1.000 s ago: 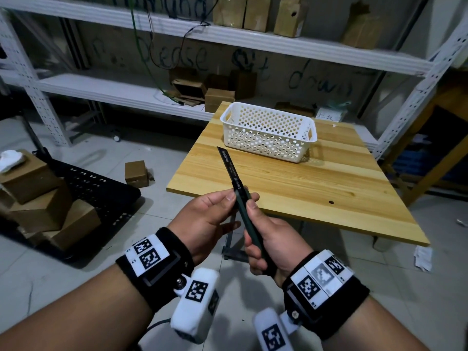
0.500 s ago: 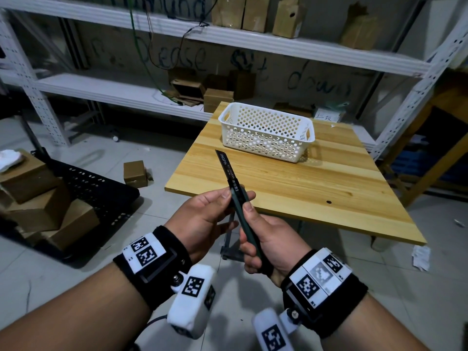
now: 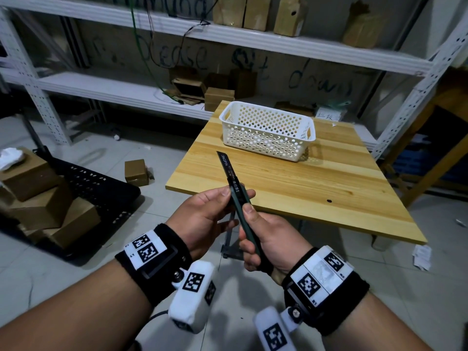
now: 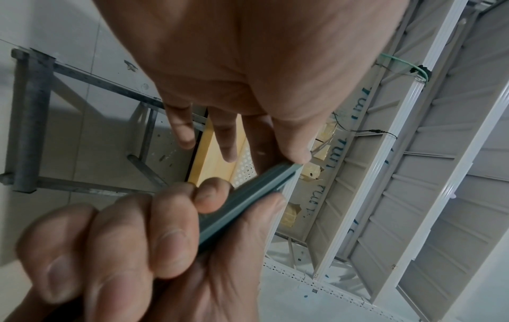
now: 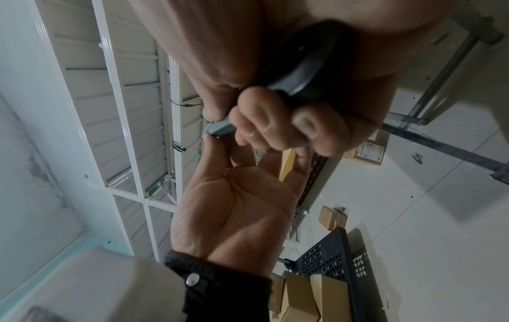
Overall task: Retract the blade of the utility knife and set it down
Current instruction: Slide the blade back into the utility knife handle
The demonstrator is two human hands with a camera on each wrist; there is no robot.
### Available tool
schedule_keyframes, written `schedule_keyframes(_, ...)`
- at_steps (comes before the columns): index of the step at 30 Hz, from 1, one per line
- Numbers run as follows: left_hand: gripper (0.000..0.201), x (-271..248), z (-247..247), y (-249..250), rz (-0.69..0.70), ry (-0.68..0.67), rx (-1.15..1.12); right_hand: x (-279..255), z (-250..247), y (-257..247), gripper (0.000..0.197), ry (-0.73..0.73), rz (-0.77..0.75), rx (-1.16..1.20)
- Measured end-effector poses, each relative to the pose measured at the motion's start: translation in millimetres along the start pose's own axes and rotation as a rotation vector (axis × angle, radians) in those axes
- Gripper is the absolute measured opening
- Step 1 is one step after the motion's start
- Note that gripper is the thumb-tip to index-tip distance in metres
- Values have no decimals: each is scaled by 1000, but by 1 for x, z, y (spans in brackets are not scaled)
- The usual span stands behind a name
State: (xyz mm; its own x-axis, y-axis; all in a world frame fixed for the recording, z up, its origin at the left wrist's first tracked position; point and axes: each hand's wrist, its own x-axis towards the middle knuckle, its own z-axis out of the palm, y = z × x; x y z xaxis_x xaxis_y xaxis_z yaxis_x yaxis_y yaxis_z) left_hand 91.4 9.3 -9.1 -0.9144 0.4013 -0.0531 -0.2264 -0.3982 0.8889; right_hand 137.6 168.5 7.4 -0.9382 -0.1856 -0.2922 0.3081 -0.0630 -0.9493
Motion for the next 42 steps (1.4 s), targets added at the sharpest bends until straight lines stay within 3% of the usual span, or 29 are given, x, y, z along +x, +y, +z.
schedule_keyframes(13, 32, 0, -3, 4, -13, -2, -21, 5, 2, 7, 55, 11, 6, 17)
schedule_keyframes(19, 27, -1, -3, 2, 8, -10, -3, 4, 5, 9, 69, 42, 47, 19)
schedule_keyframes(29, 31, -2, -3, -1, 16, 14, 9, 1, 5, 8, 56, 45, 3, -19)
schedule_keyframes(42, 33, -2, -3, 0, 55, 34, 40, 2, 6, 9, 56, 79, -41, -80)
